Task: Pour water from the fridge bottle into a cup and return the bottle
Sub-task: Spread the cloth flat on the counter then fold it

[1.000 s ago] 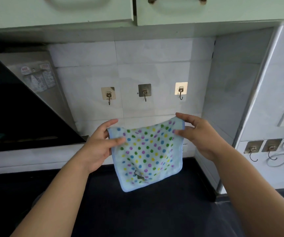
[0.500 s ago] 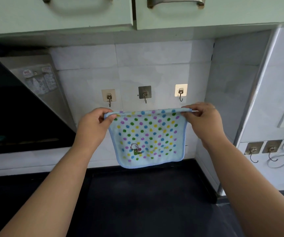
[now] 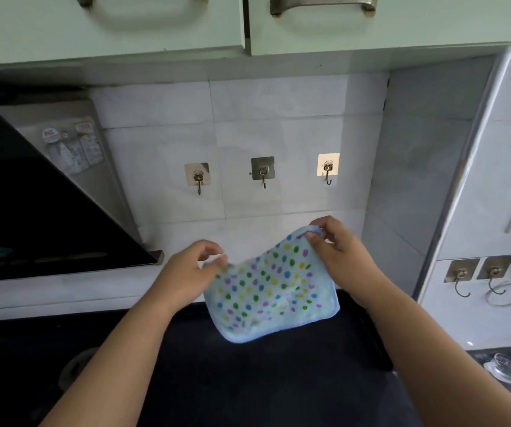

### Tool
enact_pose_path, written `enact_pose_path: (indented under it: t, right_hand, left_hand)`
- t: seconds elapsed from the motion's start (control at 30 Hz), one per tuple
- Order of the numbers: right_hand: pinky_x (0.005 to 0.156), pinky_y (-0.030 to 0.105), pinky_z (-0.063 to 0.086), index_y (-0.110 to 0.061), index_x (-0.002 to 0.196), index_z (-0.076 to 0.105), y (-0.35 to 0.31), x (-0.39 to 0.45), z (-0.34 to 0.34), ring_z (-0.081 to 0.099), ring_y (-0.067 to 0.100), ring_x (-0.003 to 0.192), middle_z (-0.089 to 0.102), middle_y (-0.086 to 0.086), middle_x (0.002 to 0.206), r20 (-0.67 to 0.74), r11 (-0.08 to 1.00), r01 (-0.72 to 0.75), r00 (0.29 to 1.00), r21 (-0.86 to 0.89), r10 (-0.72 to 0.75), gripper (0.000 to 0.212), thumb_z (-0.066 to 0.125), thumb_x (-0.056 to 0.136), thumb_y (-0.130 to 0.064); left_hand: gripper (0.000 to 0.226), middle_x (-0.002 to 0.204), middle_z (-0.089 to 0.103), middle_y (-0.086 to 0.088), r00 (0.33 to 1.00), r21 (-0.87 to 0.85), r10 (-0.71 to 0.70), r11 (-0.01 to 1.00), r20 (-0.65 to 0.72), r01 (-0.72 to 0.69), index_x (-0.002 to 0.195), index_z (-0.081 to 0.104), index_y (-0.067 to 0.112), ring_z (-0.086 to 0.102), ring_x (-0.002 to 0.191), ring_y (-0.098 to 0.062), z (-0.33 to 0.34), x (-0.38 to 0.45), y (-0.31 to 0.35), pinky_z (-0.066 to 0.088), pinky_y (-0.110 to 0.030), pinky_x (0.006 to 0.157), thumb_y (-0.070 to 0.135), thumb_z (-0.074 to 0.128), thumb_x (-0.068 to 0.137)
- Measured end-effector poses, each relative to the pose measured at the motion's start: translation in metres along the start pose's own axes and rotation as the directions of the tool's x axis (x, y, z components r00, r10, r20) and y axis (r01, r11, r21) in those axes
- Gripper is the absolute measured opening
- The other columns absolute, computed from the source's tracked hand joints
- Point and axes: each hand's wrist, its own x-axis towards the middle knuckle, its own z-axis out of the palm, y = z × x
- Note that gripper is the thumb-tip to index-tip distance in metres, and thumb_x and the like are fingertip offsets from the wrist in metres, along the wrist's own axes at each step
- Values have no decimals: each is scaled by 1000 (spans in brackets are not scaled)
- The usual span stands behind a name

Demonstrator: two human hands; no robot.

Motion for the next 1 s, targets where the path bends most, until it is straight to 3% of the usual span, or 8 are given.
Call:
enact_pose_path:
  t: [0.1, 0.2, 0.33, 0.5, 0.6, 0.73, 0.87, 1.0]
  right_hand:
    - [75, 33, 55, -34, 98, 61, 1, -3, 21, 67, 11, 81, 65, -9, 94, 111, 993, 97, 990, -72, -89, 7, 58, 104, -33]
    - [76, 28, 52, -36, 98, 62, 4, -8, 35, 63, 7, 78, 67, -9, 92, 179, 990, 114, 979, -78, -99, 7, 59, 103, -32]
    - [84, 44, 58, -29, 100, 66, 5, -14, 28, 69, 22, 85, 73, 3, 93, 260, 989, -9, 965, 149, -31, 7, 60, 104, -29]
    - [88, 48, 57, -15, 101, 64, 4, -12, 18, 68, 27, 89, 69, 24, 104, 367, 930, -168, 929, 327, 39, 14, 61, 105, -29]
    - [90, 51, 55, -11, 101, 62, 2, -7, 22, 68, 32, 92, 68, 24, 101, 407, 889, -236, 911, 391, 63, 17, 61, 104, -27]
    - [84, 43, 55, -8, 98, 62, -4, 1, 25, 67, 33, 90, 66, 18, 97, 460, 817, -282, 888, 503, 23, 17, 67, 99, -24]
    - [81, 42, 54, -7, 96, 61, 0, 14, 24, 65, 33, 88, 64, 20, 95, 447, 807, -273, 894, 524, 11, 20, 68, 94, -26]
    - [75, 40, 59, -11, 100, 62, 14, 44, 20, 73, 29, 85, 75, 13, 96, 188, 881, -178, 977, 439, 103, 19, 65, 102, -30]
  left_hand:
    - [67, 137, 54, 33, 955, -67, 55, 997, 292, -37, 137, 56, 45, 47, 127, 12, 26, -13, 14, 37, -19, 108, 56, 84, 78]
    - [73, 142, 50, 31, 877, -25, 49, 999, 477, -42, 143, 51, 43, 44, 135, 9, 58, -20, 7, 34, -17, 112, 45, 87, 80]
    - [53, 142, 51, 27, 822, -91, -38, 990, 568, 108, 122, 61, 57, 39, 143, 5, 80, -28, -29, 37, -26, 116, 35, 85, 80]
    - [91, 159, 22, 32, 859, -276, -8, 945, 511, 173, 143, 27, 73, 20, 149, 8, 86, -27, -33, 30, -26, 120, 16, 71, 88]
    - [74, 162, 11, 38, 807, -194, 13, 973, 591, 126, 136, 41, 74, 12, 151, 8, 80, -17, -32, 26, -31, 125, 26, 71, 89]
    - [67, 146, 58, 22, 756, -293, -46, 905, 653, 307, 137, 50, 59, 57, 131, 3, 76, -3, -42, 49, -32, 112, 18, 73, 90]
    - [43, 130, 74, 4, 712, -232, -47, 928, 701, 290, 129, 72, 31, 67, 125, -15, 77, 12, -68, 49, -44, 114, 20, 74, 87]
    - [64, 119, 76, -17, 823, -455, -85, 799, 562, 393, 117, 71, 4, 73, 110, -30, 63, 36, -91, 54, -51, 105, 28, 97, 64]
